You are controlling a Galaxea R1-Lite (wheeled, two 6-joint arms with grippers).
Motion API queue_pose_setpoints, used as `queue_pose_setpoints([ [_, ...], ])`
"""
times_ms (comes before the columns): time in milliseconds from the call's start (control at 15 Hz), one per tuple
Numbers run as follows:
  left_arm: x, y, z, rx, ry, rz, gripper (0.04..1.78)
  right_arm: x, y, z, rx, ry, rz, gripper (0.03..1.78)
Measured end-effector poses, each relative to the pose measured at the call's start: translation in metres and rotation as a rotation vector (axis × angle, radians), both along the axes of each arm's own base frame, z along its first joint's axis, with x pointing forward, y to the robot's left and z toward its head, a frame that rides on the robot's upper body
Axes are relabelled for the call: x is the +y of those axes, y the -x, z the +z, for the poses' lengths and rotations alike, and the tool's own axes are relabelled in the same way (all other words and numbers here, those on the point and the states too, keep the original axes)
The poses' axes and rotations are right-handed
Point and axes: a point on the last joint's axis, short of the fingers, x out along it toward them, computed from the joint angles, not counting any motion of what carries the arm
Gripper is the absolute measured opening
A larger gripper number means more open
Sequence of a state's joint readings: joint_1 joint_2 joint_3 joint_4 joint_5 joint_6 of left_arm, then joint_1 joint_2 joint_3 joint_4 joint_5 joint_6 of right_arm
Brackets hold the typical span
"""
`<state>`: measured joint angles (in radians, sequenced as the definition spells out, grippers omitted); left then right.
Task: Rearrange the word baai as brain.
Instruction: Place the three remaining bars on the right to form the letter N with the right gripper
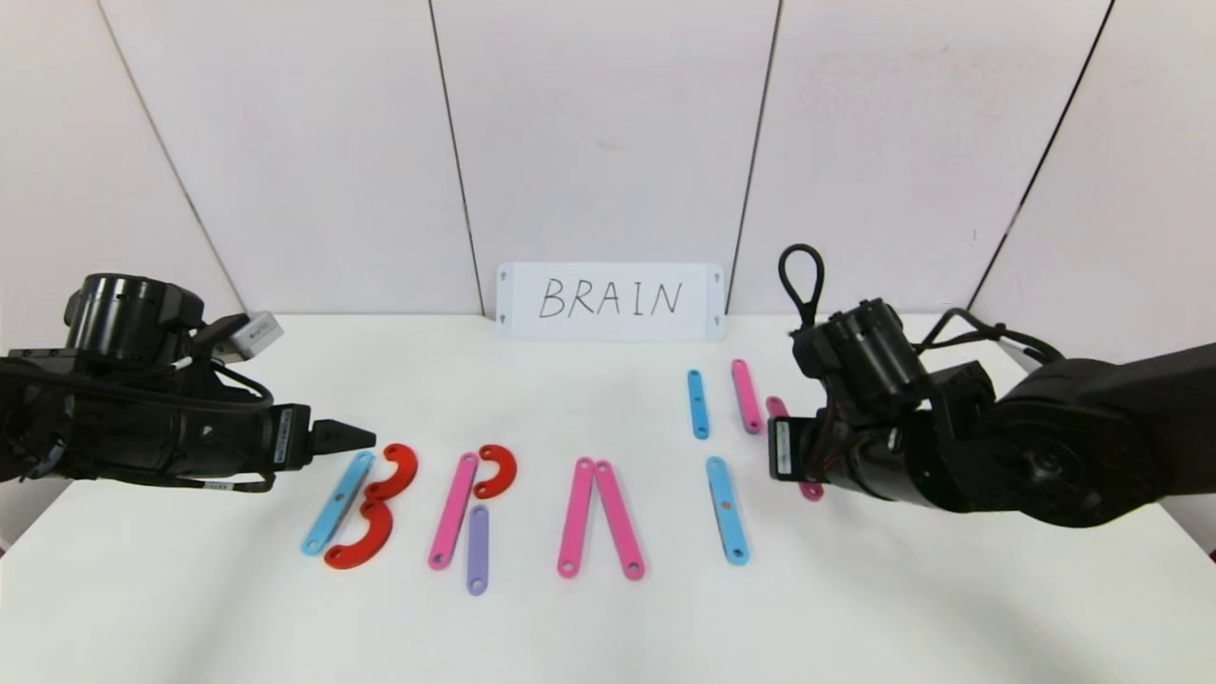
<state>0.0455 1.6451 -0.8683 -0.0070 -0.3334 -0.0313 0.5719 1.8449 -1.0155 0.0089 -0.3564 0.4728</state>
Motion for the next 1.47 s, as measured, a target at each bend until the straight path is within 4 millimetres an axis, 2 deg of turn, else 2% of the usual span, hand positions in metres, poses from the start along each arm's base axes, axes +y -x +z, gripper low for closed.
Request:
queue_pose_setpoints([
  [333,0.0,0.0,0.0,0.001,0.001,-0.002,1.74,-0.01,0.009,-0.025,0.037,0.006,-0.025,0.27],
  [1000,0.0,-0.001,-0.001,0.005,0.001,-0.001,1.74,-0.013,0.003,-0.052,0.091,0.033,-0.042,0.31],
  [1200,0.0,-0.001,-0.002,0.006,0.004,-0.005,1.74,-0.013,0.004,-0.053,0.095,0.036,-0.04,0.52],
  [1333,0.0,-0.001,-0.002,0.006,0.005,-0.005,1.74,-0.014,0.004,-0.052,0.094,0.035,-0.044,0.8],
  [1467,0.0,-0.001,-0.002,0.006,0.005,-0.005,1.74,-0.014,0.004,-0.052,0.091,0.032,-0.045,1.16],
])
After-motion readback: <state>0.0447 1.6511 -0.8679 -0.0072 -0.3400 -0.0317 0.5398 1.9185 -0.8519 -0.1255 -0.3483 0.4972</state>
